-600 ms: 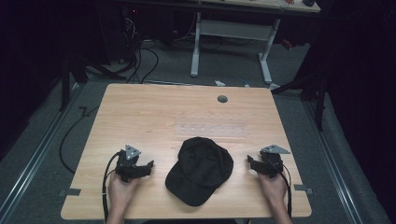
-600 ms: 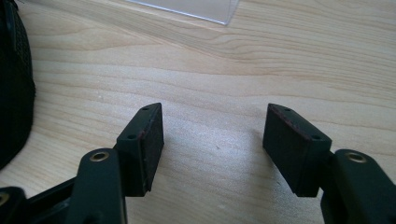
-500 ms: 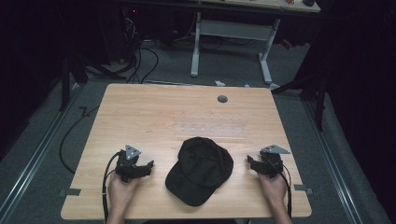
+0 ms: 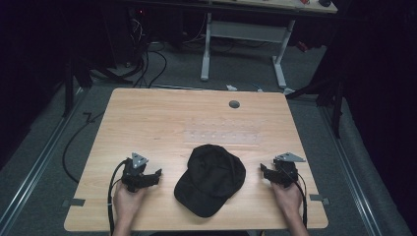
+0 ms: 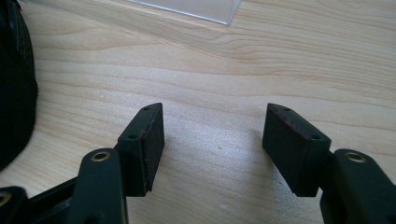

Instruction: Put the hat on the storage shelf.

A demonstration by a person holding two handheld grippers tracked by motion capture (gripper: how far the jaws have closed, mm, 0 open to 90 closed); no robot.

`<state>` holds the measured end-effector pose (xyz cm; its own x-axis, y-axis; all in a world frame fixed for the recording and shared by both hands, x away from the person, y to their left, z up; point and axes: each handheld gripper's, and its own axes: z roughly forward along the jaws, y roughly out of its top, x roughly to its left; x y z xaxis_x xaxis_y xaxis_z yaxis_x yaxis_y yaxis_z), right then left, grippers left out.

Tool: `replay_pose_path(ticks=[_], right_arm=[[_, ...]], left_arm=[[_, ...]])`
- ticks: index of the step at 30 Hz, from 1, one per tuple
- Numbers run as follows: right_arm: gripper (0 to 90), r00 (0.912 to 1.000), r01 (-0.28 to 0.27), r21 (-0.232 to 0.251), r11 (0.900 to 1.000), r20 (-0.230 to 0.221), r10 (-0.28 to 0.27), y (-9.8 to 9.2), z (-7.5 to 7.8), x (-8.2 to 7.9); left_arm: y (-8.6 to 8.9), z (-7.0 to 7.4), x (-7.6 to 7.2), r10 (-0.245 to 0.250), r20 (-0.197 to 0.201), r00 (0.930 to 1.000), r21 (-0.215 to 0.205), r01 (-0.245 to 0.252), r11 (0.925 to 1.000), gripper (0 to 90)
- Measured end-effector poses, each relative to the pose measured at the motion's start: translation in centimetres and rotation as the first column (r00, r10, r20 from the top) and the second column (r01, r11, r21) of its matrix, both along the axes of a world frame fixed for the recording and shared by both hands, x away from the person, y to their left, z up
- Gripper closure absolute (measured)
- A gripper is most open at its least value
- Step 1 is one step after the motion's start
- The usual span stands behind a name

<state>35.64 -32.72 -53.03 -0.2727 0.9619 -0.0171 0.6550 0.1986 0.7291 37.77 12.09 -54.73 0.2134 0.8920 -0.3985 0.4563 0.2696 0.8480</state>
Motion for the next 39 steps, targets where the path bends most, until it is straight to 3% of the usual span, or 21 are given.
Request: replay_pose_path(ticks=[21, 26, 28, 30, 39], right_arm=[[38.4, 1.0, 0.002, 0.004, 1.0, -0.001, -0.002, 0.0, 0.0, 0.0], [42.7, 0.9997, 0.024, 0.009, 1.0, -0.005, -0.024, -0.1, 0.1, -0.1], [45.5, 0.9999, 0.015, 0.053, 0.998, -0.004, -0.014, -0.3, 0.4, -0.3], [45.9, 0.9999, 0.006, 0.066, 0.998, 0.009, -0.006, -0.3, 0.6, -0.6], [47.5, 0.9986, -0.051, 0.087, 0.995, 0.022, 0.049, 0.2, 1.3, -1.9]], left_arm=[[0.0, 0.0, 0.0, 0.003, 0.002, 1.0, 0.0, -0.003, 1.0, 23.3], [0.0, 0.0, 0.0, 0.002, 0.0, 1.0, 0.0, -0.002, 1.0, 23.3], [0.0, 0.0, 0.0, 0.002, 0.0, 1.0, -0.001, -0.002, 1.0, 23.3], [0.0, 0.0, 0.0, 0.002, 0.0, 1.0, -0.003, -0.002, 1.0, 23.2], [0.0, 0.0, 0.0, 0.002, 0.0, 1.0, -0.001, -0.002, 1.0, 23.2]])
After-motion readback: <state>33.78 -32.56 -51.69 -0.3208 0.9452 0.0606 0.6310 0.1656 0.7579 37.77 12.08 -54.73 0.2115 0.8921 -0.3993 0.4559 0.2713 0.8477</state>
